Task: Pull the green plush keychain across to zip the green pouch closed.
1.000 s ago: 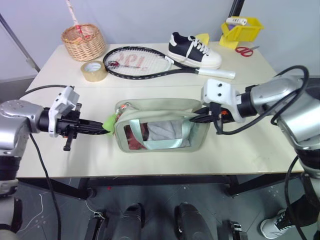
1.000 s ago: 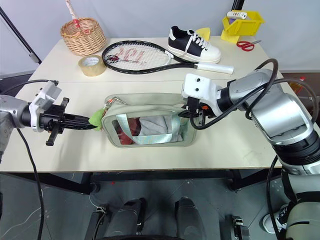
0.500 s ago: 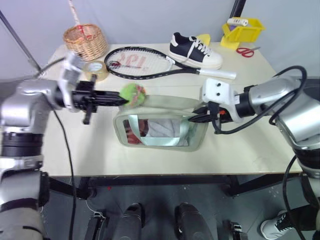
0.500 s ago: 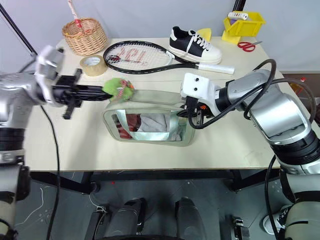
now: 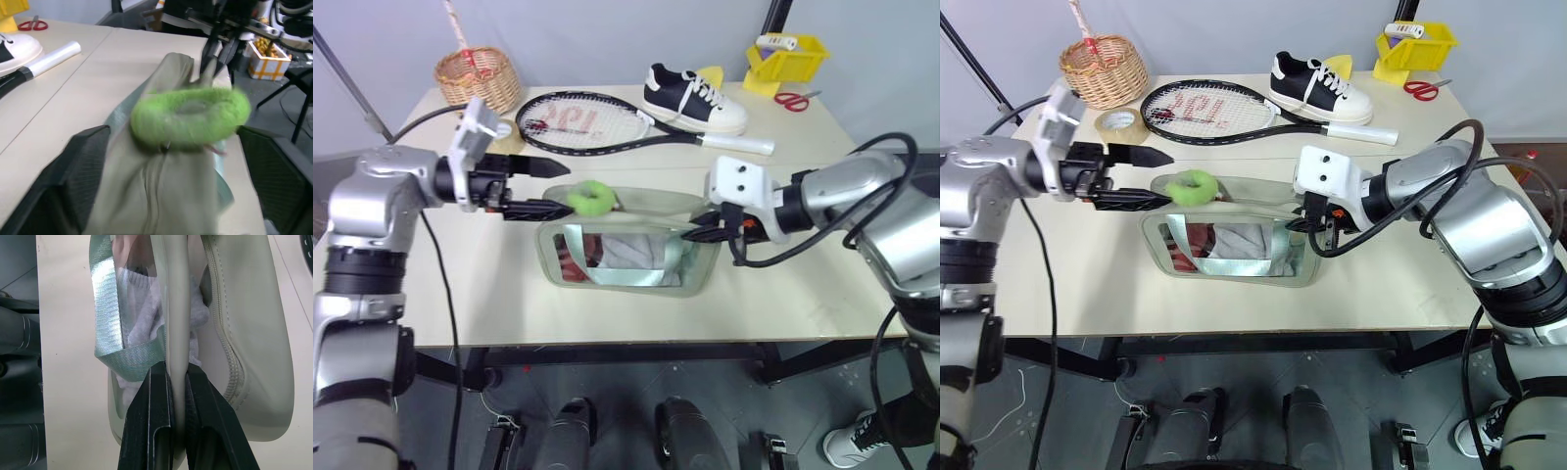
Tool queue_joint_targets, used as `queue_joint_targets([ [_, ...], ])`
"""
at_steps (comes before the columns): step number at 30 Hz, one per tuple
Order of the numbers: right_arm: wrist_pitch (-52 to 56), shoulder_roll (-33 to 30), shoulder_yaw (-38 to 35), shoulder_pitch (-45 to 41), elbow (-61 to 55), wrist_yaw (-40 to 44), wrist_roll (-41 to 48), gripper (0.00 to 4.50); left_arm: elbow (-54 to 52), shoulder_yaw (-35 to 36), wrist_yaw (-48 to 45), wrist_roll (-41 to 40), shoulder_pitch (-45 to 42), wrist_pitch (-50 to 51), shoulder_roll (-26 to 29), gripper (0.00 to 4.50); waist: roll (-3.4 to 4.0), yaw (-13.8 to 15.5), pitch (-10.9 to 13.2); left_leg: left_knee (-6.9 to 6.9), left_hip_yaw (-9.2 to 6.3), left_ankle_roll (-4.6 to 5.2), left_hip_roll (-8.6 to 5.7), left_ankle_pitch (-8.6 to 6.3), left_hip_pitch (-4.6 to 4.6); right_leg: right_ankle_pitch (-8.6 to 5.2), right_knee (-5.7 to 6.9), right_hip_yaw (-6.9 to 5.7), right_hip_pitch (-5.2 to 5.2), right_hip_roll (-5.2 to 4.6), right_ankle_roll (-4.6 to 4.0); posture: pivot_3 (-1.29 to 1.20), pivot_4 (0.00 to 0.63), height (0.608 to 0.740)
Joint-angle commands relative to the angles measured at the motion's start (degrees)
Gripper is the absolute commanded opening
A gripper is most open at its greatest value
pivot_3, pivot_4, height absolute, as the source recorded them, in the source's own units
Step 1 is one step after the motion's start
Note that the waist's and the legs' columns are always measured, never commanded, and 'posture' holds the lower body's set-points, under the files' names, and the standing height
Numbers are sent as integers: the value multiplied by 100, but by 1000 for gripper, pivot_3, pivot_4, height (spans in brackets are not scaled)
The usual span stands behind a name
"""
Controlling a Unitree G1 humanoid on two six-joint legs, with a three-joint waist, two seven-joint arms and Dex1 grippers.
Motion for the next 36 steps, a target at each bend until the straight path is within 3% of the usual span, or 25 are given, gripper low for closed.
queue_joint_targets([
  [1,3,-90,-193,-21,-136,-65,73,0,-145,334,-219,-72,243,-58,454,4454,0,7,0,0,-1,0,0,0,0,0,0,0,0,0,0,0,150,695],
  [4,-22,-104,-197,-12,-128,-77,90,0,-364,394,-412,-138,669,-78,700,4454,0,12,0,1,-1,0,1,0,0,0,0,-1,0,-2,0,0,150,695],
  [8,-51,-113,-179,-32,-100,-87,116,0,-625,257,-244,42,1167,-216,631,4454,0,28,0,2,-2,1,2,0,-1,0,-2,-1,3,-6,-1,0,150,695],
  [11,-55,-113,-158,-63,-76,-88,132,0,-686,192,49,42,1187,-139,372,3607,0,34,0,3,-3,1,2,0,-1,0,-3,-2,3,-5,-1,0,150,695],
  [17,-50,-140,-158,-66,-91,-89,157,0,-751,126,244,58,1193,-100,213,404,0,5,0,2,-2,2,1,-1,-2,0,-3,-1,2,-3,-1,0,150,695],
  [18,-59,-150,-158,-53,-101,-84,159,0,-750,115,243,67,1200,-116,217,50,0,7,0,1,-1,2,1,-1,-1,0,-3,-1,2,-3,-1,0,150,695],
  [21,-169,-185,-177,14,-155,-47,169,0,-729,86,267,119,1209,-165,222,50,0,15,0,2,-1,3,0,-1,-1,0,-3,-1,2,-4,-1,0,150,695],
  [25,-109,-94,-648,-17,-222,30,617,1715,-684,-13,418,297,1161,-294,144,0,0,20,0,2,-1,3,0,-1,-1,0,-3,-1,2,-4,-1,0,150,695],
  [29,288,697,-1342,-700,66,-441,1333,3745,-719,-72,393,308,1151,-286,87,0,2,3,1,2,0,3,1,-2,-1,0,-3,1,2,-4,-1,0,150,695],
  [36,-162,1676,-170,-1147,372,-1060,726,3745,-633,-89,342,355,1175,-411,66,0,-4,19,-4,4,-2,3,-2,-1,1,0,-3,0,7,-9,-1,0,150,695],
])
